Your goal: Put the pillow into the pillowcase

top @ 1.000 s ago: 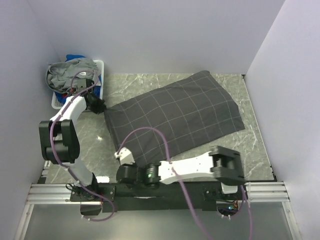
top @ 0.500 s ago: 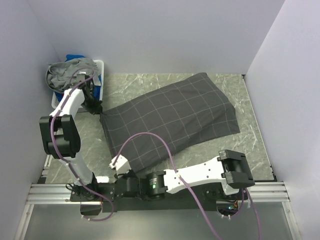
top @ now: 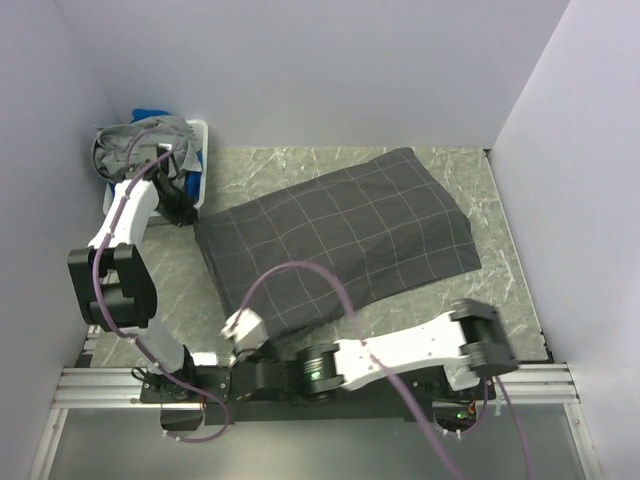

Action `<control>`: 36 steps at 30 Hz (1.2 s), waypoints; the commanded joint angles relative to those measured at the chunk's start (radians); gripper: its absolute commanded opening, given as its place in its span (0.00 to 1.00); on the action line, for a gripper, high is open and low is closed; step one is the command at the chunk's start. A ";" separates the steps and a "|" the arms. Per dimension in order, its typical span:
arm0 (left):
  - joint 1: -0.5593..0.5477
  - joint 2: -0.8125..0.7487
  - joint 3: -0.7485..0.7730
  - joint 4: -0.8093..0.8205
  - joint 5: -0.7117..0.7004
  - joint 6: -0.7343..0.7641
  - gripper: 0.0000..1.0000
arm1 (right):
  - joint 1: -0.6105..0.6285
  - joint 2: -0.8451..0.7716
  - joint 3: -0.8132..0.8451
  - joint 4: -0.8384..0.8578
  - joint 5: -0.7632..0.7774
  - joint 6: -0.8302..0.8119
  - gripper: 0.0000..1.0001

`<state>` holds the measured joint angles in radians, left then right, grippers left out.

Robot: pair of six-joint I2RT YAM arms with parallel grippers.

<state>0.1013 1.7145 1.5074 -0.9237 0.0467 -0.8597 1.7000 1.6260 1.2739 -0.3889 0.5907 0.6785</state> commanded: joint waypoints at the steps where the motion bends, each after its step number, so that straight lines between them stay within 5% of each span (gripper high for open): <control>1: 0.100 -0.081 -0.113 0.468 -0.179 -0.064 0.05 | 0.119 0.169 0.129 -0.076 -0.353 -0.065 0.23; 2: 0.107 -0.095 -0.162 0.480 -0.174 -0.059 0.15 | 0.119 0.166 0.139 -0.087 -0.329 -0.074 0.38; 3: 0.112 -0.108 -0.173 0.485 -0.173 -0.055 0.38 | 0.107 0.126 0.128 -0.097 -0.313 -0.085 0.45; 6: 0.112 -0.165 -0.165 0.471 -0.186 -0.035 0.52 | 0.034 -0.040 0.021 -0.114 -0.281 -0.060 0.68; 11: 0.022 -0.256 -0.118 0.494 -0.159 -0.012 0.62 | -0.213 -0.368 -0.215 -0.172 -0.255 0.010 0.75; 16: -0.193 -0.211 -0.075 0.592 -0.136 0.022 0.57 | -0.708 -0.617 -0.248 -0.142 -0.311 -0.023 0.78; 22: -0.504 -0.007 -0.041 0.736 -0.111 0.040 0.36 | -1.156 -0.400 -0.150 0.086 -0.515 -0.068 0.78; 28: -0.688 0.183 -0.130 0.809 -0.129 0.028 0.19 | -1.296 -0.131 -0.206 0.218 -0.621 -0.033 0.78; 36: -0.856 0.180 -0.424 0.916 -0.151 -0.090 0.06 | -1.436 -0.083 -0.438 0.275 -0.671 0.019 0.78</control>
<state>-0.6746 1.8950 1.2118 0.0280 -0.1535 -0.8898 0.3103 1.5898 0.9176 -0.1310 -0.0677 0.6865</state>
